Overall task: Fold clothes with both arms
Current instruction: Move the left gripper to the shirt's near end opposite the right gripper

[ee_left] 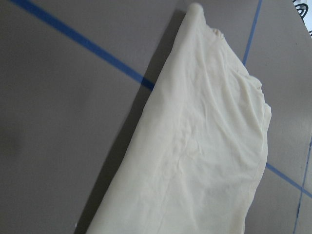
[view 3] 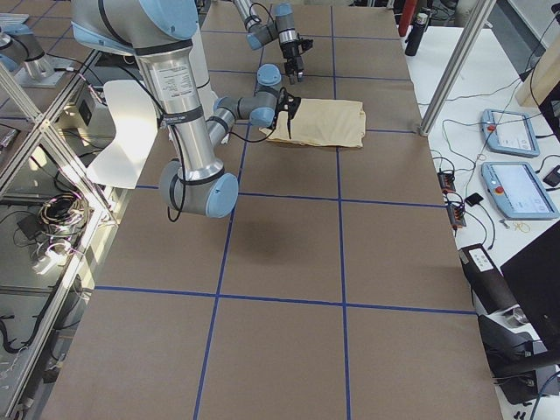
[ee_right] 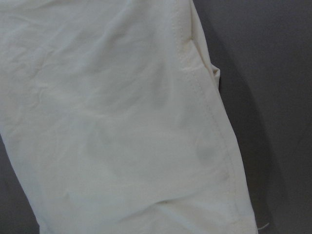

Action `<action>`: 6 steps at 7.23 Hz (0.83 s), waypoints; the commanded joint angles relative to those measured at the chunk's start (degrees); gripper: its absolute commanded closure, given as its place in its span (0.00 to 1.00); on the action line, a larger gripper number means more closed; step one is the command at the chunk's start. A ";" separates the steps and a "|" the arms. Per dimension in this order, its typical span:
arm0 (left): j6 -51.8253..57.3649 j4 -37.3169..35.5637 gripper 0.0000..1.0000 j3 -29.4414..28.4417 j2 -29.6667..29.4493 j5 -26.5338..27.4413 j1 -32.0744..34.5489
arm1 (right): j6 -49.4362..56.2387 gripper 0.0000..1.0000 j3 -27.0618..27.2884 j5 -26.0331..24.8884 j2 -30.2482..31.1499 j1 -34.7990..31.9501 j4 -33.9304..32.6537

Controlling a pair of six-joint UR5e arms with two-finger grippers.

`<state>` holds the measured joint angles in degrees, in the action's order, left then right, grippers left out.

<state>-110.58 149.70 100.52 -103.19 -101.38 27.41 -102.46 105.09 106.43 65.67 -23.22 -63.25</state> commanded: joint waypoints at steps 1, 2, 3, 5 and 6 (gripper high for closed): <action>-1.22 -7.35 0.00 1.60 0.62 4.77 -4.72 | -0.90 0.00 -0.06 -0.17 -0.01 0.19 0.40; -1.13 -10.01 0.00 1.35 0.18 6.18 -5.95 | -0.90 0.00 -0.06 -0.17 -0.10 0.19 0.40; -1.22 -10.13 0.01 1.00 0.09 6.80 -6.57 | -0.73 0.00 0.02 -0.09 -0.02 0.10 0.40; -1.22 -10.21 0.01 0.73 0.00 6.89 -7.80 | -0.72 0.00 0.03 -0.08 -0.01 0.01 0.40; -1.13 -11.17 0.01 0.73 -0.17 7.07 -8.24 | -0.64 0.00 0.03 -0.08 -0.01 0.01 0.40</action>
<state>-111.78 139.38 101.34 -103.18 -94.51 19.94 -103.17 105.11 106.34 65.65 -23.18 -62.84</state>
